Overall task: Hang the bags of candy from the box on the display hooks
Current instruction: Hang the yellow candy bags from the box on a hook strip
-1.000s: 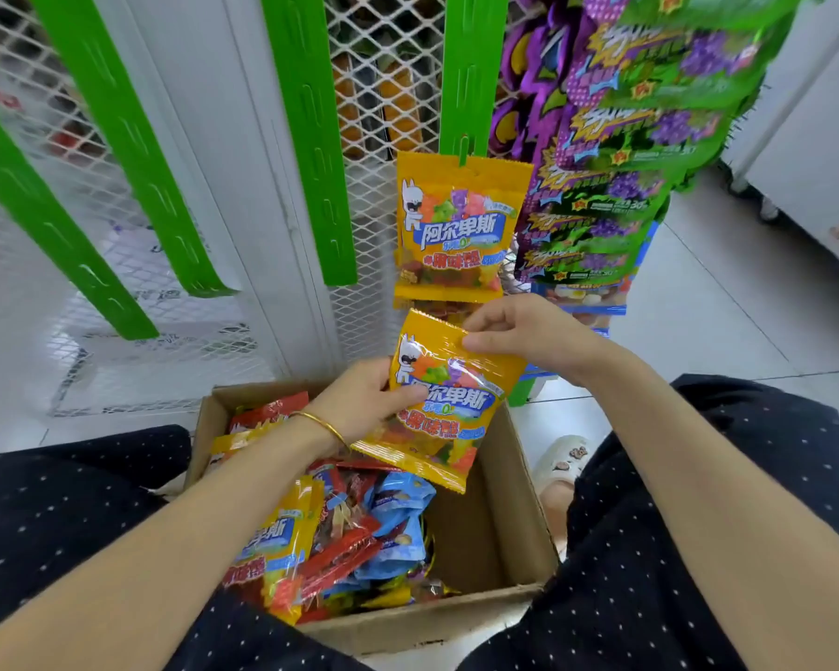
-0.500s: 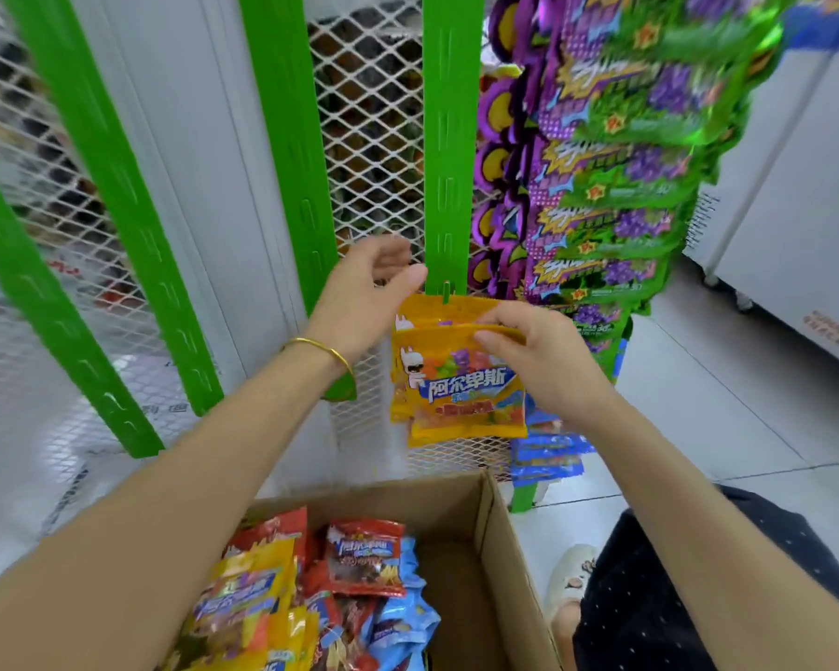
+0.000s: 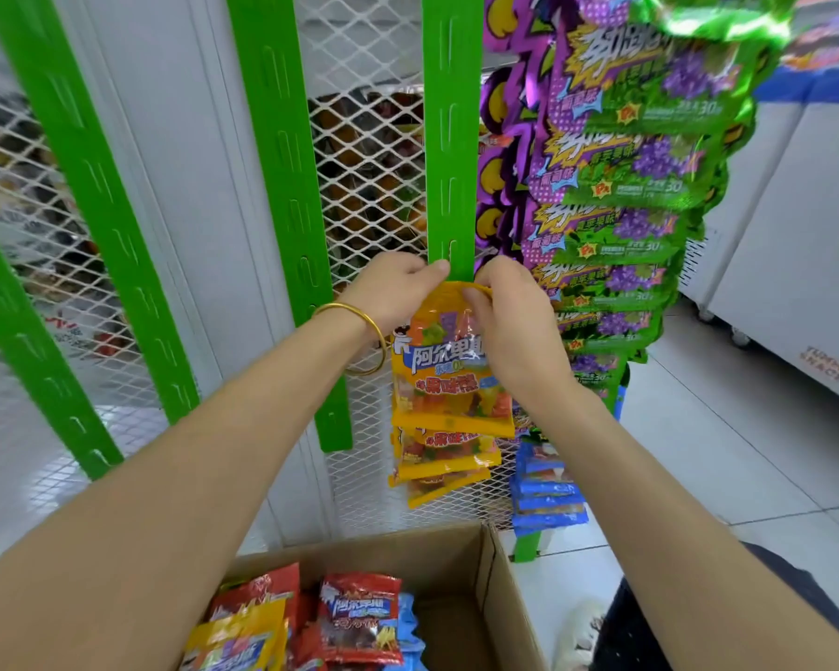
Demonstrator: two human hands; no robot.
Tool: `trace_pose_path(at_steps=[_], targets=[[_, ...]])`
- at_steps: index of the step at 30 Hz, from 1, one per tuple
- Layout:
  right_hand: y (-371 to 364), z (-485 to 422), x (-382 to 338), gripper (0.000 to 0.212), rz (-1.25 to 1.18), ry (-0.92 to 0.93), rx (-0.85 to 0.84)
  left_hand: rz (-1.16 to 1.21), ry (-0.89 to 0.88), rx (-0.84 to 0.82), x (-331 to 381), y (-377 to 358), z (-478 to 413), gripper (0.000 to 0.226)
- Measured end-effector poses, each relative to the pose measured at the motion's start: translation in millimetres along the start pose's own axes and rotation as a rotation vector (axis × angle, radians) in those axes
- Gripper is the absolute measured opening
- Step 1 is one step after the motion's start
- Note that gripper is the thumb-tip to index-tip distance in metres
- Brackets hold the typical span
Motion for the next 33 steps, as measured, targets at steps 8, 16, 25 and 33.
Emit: trace_pose_path(at_steps=[8, 16, 25, 33], targets=[[-9, -6, -1, 0.01, 0.076, -0.002, -0.04, 0.031, 0.068, -0.083, -7, -7, -2, 0.035], [-26, 13, 14, 0.015, 0.003, -0.069, -0.115, -0.037, 0.039, -0.071, -11, -7, 8, 0.045], [-18, 20, 15, 0.016, 0.034, -0.087, -0.056, -0.007, -0.037, 0.024, -11, -4, 17, 0.029], [-23, 126, 8, 0.031, 0.19, -0.016, 0.116, 0.1, -0.042, 0.437, -80, 6, 102, 0.049]])
Point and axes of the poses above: each hand's wrist, its own z-axis away from the middle knuckle, its own y-axis out of the back of the hand, x = y × z, the point moved 10 cm from there along -z, towards the middle knuckle, and after that the axes turned 5 degrees about y, right-handed, at the moved point
